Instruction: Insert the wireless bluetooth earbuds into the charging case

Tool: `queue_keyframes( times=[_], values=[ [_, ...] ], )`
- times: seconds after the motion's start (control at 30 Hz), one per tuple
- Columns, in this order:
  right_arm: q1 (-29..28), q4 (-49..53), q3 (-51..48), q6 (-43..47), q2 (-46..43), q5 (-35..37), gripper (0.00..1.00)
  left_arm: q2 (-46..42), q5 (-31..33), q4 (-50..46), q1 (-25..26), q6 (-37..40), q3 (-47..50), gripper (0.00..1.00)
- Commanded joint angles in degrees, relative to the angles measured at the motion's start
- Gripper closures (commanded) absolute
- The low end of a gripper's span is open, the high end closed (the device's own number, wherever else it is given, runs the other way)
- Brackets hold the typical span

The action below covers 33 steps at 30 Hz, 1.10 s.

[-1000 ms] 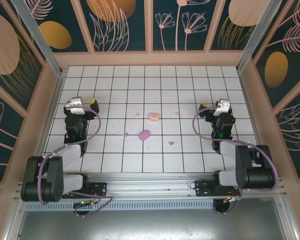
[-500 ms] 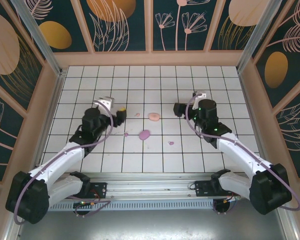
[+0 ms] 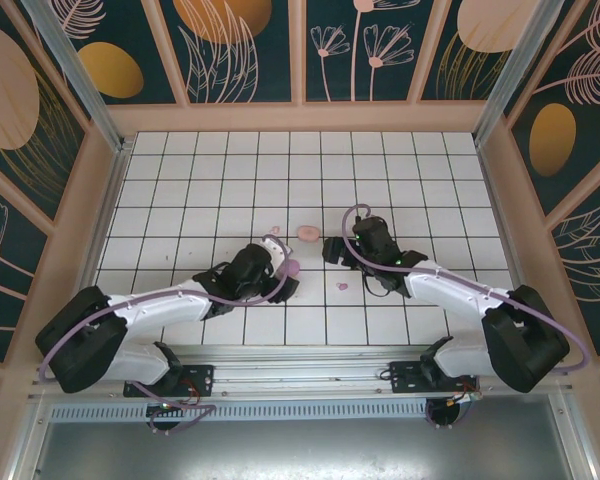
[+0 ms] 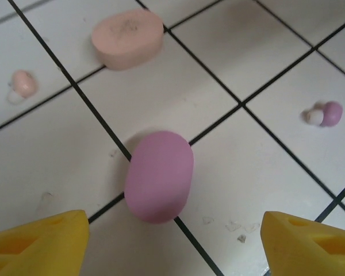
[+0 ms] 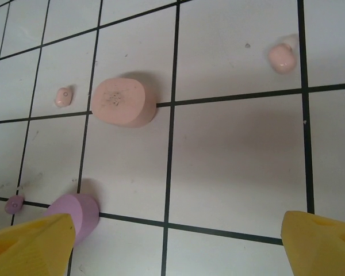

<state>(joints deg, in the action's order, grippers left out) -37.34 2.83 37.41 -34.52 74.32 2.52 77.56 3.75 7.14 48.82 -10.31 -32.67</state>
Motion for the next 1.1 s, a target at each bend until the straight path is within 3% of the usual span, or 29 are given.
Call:
queue_keyframes(
  times=[0.0, 0.4, 0.77, 0.9, 1.07],
  values=[
    [-0.2, 2.8, 2.8, -2.4, 0.3, 0.0, 0.07, 1.6, 2.1, 4.2, 0.4, -2.3, 0.8, 0.22],
    [1.0, 1.7, -0.2, -3.9, -1.2, -1.4, 0.06, 11.5, 2.2, 3.6, 0.8, -0.6, -1.5, 0.23],
    [4.9, -1.0, -1.7, -4.9, -2.8, -7.9, 0.07, 14.5, -1.4, 7.4, 0.8, 4.3, -2.3, 0.45],
    [5.7, -2.4, -2.4, -5.8, -3.3, -10.0, 0.07, 13.5, -2.8, 8.9, 0.8, 5.9, -1.3, 0.59],
    [5.6, -4.8, -3.0, -6.7, -3.8, -14.2, 0.12, 11.0, -3.8, 10.2, 0.8, 7.3, 0.2, 0.71]
  ],
)
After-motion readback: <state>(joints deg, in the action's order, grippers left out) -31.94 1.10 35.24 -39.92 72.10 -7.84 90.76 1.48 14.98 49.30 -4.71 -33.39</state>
